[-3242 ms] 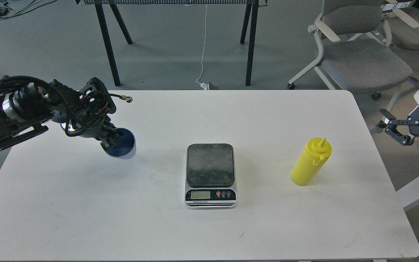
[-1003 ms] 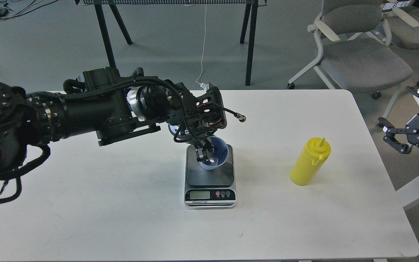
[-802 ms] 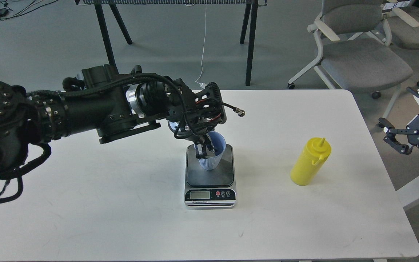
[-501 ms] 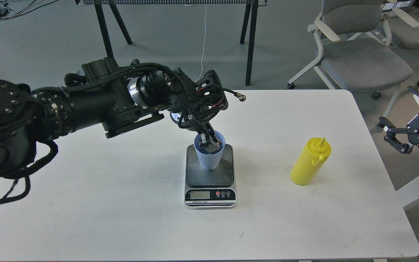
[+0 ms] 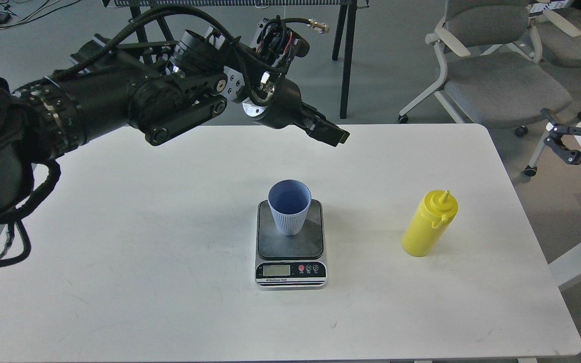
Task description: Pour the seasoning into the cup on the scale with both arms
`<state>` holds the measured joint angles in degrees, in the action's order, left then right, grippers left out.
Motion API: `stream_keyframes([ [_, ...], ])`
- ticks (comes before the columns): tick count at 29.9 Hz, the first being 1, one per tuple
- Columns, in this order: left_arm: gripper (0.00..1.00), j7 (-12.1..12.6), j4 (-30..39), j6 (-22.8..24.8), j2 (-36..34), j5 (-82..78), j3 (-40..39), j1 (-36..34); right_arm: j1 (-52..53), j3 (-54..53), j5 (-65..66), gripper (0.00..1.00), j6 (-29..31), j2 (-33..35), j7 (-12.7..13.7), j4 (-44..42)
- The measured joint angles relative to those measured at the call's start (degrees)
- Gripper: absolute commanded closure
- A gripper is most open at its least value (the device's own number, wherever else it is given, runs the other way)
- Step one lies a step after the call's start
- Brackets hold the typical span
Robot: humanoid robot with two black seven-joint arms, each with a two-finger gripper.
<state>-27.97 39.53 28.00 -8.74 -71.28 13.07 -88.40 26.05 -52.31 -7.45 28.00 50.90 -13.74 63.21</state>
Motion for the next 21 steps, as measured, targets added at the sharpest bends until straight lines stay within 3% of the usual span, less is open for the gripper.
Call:
stream_keyframes([
  [7, 0.01, -0.01, -0.61, 0.00, -6.94, 10.00, 0.06, 0.88, 5.46, -0.02, -27.72, 0.01, 0.00, -0.59, 4.61, 1.50],
  [14, 0.01, -0.02, -0.64, 0.00, -8.95, 10.27, 0.04, 4.41, 4.81, -0.92, -52.03, 0.01, 0.00, 0.72, 5.32, 4.60],
  [21, 0.01, -0.03, -0.62, 0.00, -8.80, 10.05, 0.02, 7.30, -4.79, -1.74, -63.27, 0.01, 0.00, 0.93, 5.39, 12.73],
])
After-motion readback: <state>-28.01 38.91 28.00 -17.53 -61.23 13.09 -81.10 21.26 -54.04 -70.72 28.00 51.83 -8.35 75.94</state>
